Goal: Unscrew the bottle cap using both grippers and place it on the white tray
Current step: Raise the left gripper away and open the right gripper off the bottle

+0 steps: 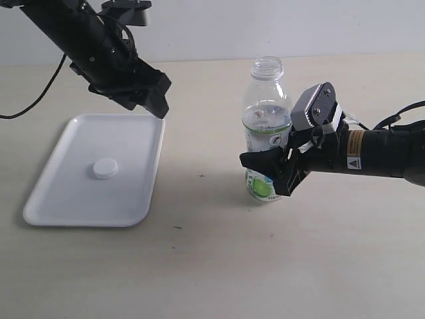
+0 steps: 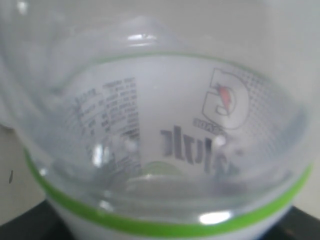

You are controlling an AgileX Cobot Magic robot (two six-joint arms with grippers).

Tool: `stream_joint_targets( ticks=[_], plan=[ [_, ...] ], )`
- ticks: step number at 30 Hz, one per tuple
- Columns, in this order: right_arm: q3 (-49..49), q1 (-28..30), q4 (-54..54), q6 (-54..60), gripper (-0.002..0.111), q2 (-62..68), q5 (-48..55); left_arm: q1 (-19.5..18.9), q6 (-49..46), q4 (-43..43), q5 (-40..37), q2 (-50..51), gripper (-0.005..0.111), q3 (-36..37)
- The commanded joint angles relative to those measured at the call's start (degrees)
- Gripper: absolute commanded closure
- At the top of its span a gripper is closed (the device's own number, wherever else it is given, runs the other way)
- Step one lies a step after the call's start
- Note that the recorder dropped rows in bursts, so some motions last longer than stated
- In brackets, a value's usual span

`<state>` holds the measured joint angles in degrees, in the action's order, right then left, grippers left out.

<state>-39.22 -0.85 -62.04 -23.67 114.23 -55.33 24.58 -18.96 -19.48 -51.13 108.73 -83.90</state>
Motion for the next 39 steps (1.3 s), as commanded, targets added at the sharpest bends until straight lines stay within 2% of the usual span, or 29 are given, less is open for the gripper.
stream_joint_targets(
  ticks=[1,4,6,16,21,26,32,34,37,39],
  plan=[
    [0.61,-0.19,-2.31,-0.63,0.046,0.55,0.79,-0.08,-4.93,-5.78,3.31,-0.63,0.045,1.64],
    [0.61,-0.19,-4.84,-0.63,0.034,0.55,0.79,-0.08,-6.96,-7.70,4.29,-0.63,0.045,2.38],
    [0.61,-0.19,-5.41,-0.63,0.029,0.55,0.79,-0.08,-6.96,-7.69,4.76,-0.63,0.045,2.62],
    [0.61,-0.19,-7.56,-4.00,0.028,-4.19,7.12,-0.08,-6.96,-7.69,3.27,-1.72,0.045,2.58],
    [0.61,-0.19,-9.85,-11.22,0.028,-9.33,19.90,-0.08,-7.79,-7.69,3.86,-5.16,0.046,4.15],
    [0.61,-0.19,-17.64,-19.83,0.029,-13.33,20.05,-0.08,-7.54,-7.80,5.19,-8.85,0.064,6.37],
    [0.61,-0.19,-28.49,-32.98,0.029,-17.54,19.63,-0.08,-5.32,-7.80,4.95,-12.92,0.067,8.90],
    [0.61,-0.19,-31.72,-37.73,0.029,-18.95,20.97,-0.08,-5.28,-7.80,5.12,-14.54,0.077,9.88],
    [0.61,-0.19,-37.90,-46.05,0.029,-21.05,23.27,-0.08,-3.40,-8.06,4.99,-17.01,0.106,11.26],
    [0.75,-0.19,-37.90,-53.02,0.032,-22.55,23.70,-0.08,-3.01,-8.16,4.91,-19.05,0.107,12.66]
  ],
)
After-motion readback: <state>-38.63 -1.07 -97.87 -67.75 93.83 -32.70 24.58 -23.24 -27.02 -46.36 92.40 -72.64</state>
